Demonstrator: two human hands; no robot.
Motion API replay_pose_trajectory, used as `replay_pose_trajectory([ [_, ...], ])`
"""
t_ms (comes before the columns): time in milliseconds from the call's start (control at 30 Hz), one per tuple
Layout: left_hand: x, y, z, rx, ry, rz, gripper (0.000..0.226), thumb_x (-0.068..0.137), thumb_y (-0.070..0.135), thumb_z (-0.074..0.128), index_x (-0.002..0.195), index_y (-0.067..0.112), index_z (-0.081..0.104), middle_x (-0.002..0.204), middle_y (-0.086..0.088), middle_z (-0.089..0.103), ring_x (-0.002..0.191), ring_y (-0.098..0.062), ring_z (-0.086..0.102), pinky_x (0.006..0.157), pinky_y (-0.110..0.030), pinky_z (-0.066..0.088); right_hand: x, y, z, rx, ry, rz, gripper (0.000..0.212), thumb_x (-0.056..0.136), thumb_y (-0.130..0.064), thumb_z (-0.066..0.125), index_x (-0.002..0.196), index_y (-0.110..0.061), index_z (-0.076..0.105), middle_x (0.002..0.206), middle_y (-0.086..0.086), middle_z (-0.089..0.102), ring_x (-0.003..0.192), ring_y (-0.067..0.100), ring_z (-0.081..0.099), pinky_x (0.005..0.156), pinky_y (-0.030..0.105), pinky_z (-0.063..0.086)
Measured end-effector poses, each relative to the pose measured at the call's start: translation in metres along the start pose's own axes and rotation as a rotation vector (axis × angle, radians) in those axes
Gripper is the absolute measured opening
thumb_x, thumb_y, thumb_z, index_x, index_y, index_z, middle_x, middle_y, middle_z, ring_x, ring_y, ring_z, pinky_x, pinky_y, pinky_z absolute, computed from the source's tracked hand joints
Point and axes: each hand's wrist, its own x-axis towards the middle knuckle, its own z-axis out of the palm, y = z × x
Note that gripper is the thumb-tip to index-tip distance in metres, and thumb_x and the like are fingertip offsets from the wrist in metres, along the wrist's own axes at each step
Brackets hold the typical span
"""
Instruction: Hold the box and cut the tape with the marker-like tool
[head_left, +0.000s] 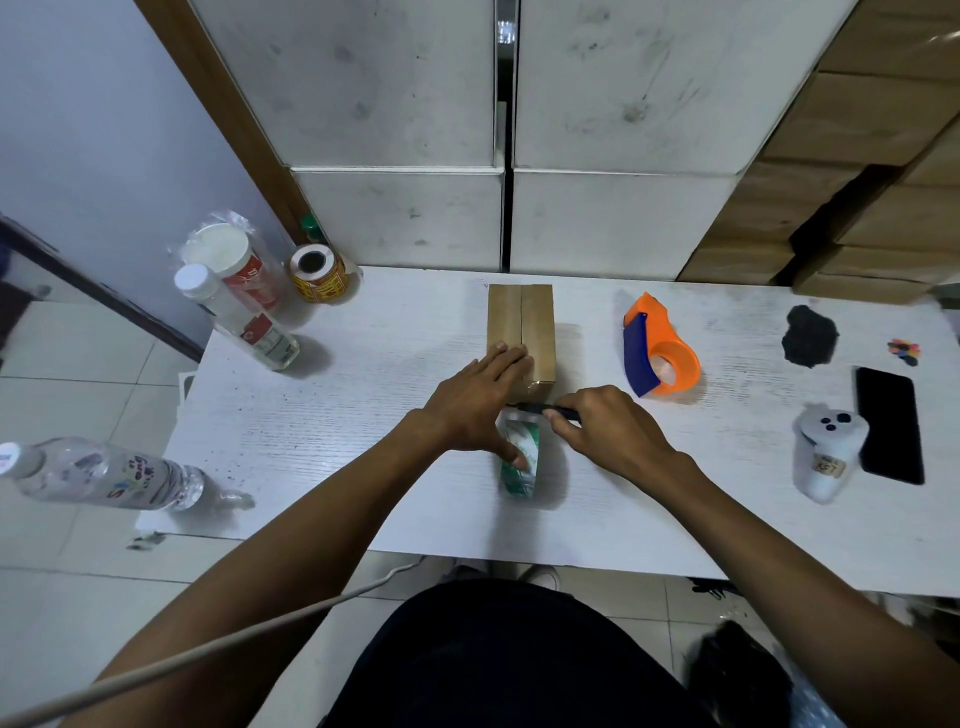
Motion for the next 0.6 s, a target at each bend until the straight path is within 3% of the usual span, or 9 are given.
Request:
replay_pose_trajectory([
  [167, 0.0, -0.002, 0.001, -0.01, 0.001, 0.003, 0.137, 0.054, 0.068, 0.083, 0.157, 0.017, 0.009, 0.167, 0.004, 0.004, 0.153, -0.019, -0.003, 0.119, -0.044, 0.024, 0.001, 0.001, 0.002, -0.014, -0.018, 0.027, 0.059, 0.086, -0.06, 0.033, 0.094, -0.019, 0.074, 0.077, 0.004, 0.072, 0.067, 0.022, 0.064, 0.055, 0.037, 0.054],
  [300, 0.0, -0.001, -0.001, -0.004, 0.0, 0.003, 0.134, 0.056, 0.066, 0.083, 0.157, 0.017, 0.01, 0.167, 0.004, 0.004, 0.153, -0.018, -0.003, 0.117, -0.044, 0.028, -0.002, 0.001, -0.002, -0.014, -0.011, 0.022, 0.038, 0.092, -0.046, 0.049, 0.094, -0.018, 0.075, 0.071, 0.006, 0.07, 0.065, 0.024, 0.062, 0.048, 0.031, 0.043],
  [467, -0.001, 0.001, -0.003, -0.004, -0.003, -0.003, 0.132, 0.056, 0.066, 0.083, 0.157, 0.019, 0.011, 0.166, 0.006, 0.004, 0.153, -0.017, -0.003, 0.114, -0.044, 0.033, -0.007, 0.001, -0.009, 0.003, -0.002, 0.027, 0.03, 0.093, -0.039, 0.054, 0.094, -0.019, 0.076, 0.066, 0.006, 0.064, 0.064, 0.027, 0.059, 0.046, 0.027, 0.028],
  [600, -0.002, 0.003, -0.005, 0.006, -0.004, -0.001, 0.132, 0.056, 0.064, 0.084, 0.156, 0.019, 0.012, 0.166, 0.006, 0.005, 0.153, -0.018, -0.002, 0.11, -0.043, 0.036, -0.008, 0.001, -0.009, -0.029, 0.001, 0.038, 0.032, 0.092, -0.042, 0.054, 0.094, -0.019, 0.077, 0.067, 0.005, 0.065, 0.064, 0.027, 0.059, 0.047, 0.028, 0.033],
])
